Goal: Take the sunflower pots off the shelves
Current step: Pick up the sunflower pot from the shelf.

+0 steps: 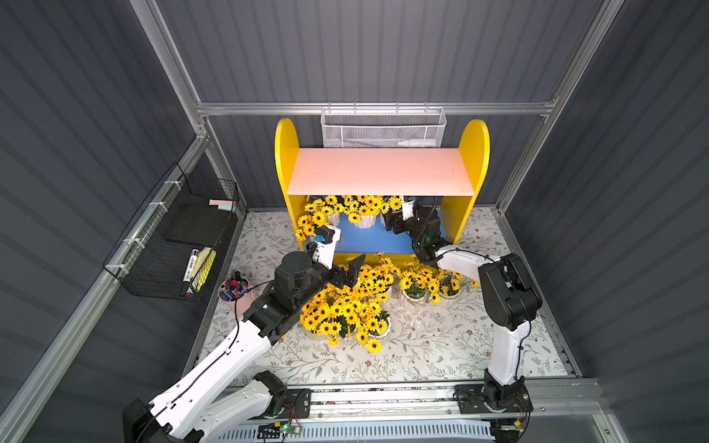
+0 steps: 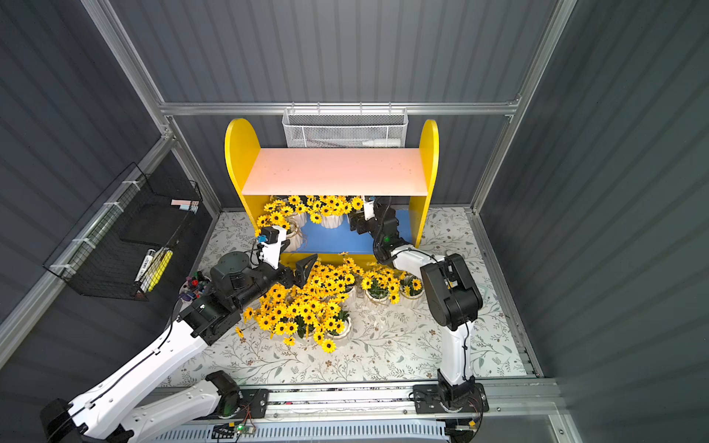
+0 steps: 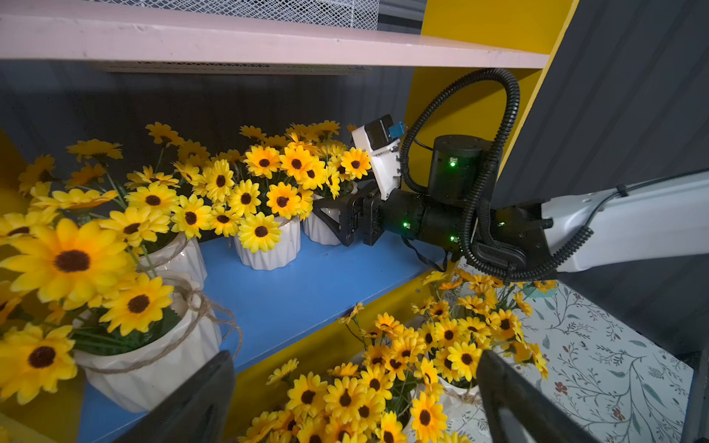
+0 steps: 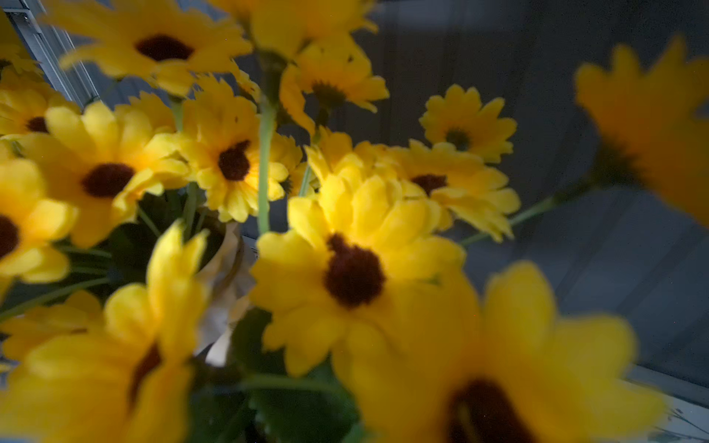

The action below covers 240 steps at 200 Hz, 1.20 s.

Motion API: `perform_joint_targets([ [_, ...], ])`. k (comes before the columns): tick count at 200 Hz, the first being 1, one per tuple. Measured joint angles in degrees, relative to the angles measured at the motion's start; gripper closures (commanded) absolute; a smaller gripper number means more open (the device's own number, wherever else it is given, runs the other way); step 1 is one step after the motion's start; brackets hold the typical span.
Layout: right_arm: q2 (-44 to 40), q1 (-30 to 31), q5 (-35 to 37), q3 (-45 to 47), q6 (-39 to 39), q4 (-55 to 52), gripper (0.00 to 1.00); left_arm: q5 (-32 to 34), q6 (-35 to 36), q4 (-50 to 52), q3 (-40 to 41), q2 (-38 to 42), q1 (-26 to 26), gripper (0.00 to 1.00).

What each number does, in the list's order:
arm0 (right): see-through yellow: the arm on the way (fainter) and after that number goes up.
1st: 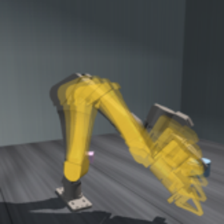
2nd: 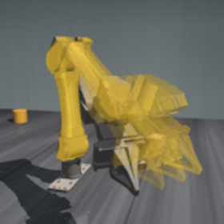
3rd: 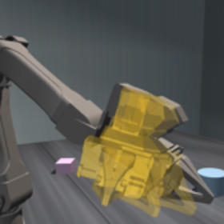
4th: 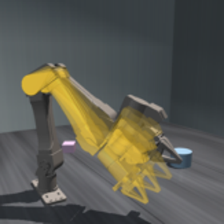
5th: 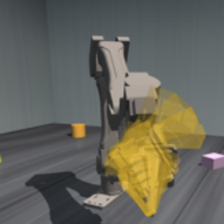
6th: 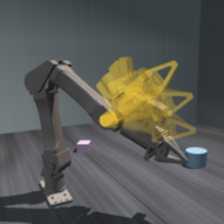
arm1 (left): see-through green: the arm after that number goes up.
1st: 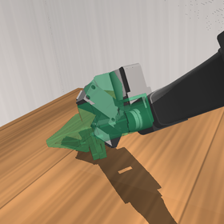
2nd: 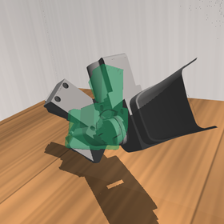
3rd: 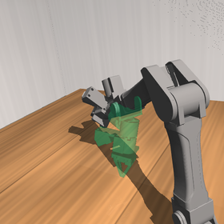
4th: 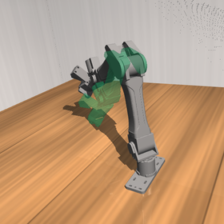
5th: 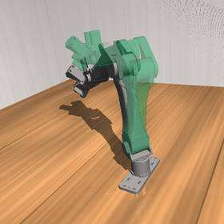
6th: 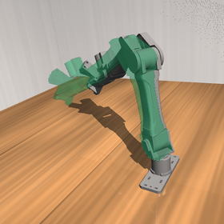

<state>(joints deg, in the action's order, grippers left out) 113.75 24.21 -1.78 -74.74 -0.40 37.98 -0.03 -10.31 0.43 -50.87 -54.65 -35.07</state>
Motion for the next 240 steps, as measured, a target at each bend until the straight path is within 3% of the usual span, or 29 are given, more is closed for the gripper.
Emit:
perform_joint_targets([
  [20,0.00,-0.02,0.00,0.68,0.04,1.22,0.38,0.00,0.00,0.00,0.00,0.04,0.00,0.01],
  [93,-4.72,-0.02,-0.28,8.04,0.02,4.52,0.42,-0.02,0.00,0.00,0.02,0.07,0.00,0.01],
  [107,-6.67,0.00,-0.42,10.32,0.04,4.50,0.35,-0.04,0.00,0.00,0.02,0.15,0.00,0.00],
  [132,-10.23,0.11,-0.31,14.53,0.04,4.66,0.02,-0.50,-0.02,-0.24,0.02,0.20,0.00,0.00],
  [181,-11.69,0.22,0.98,17.20,0.33,5.38,0.01,-1.07,-0.02,-0.46,0.02,0.37,0.02,0.01],
  [240,-8.79,0.33,1.16,13.75,-0.63,5.90,0.01,-1.05,-0.02,-0.52,0.04,0.42,0.02,0.01],
])
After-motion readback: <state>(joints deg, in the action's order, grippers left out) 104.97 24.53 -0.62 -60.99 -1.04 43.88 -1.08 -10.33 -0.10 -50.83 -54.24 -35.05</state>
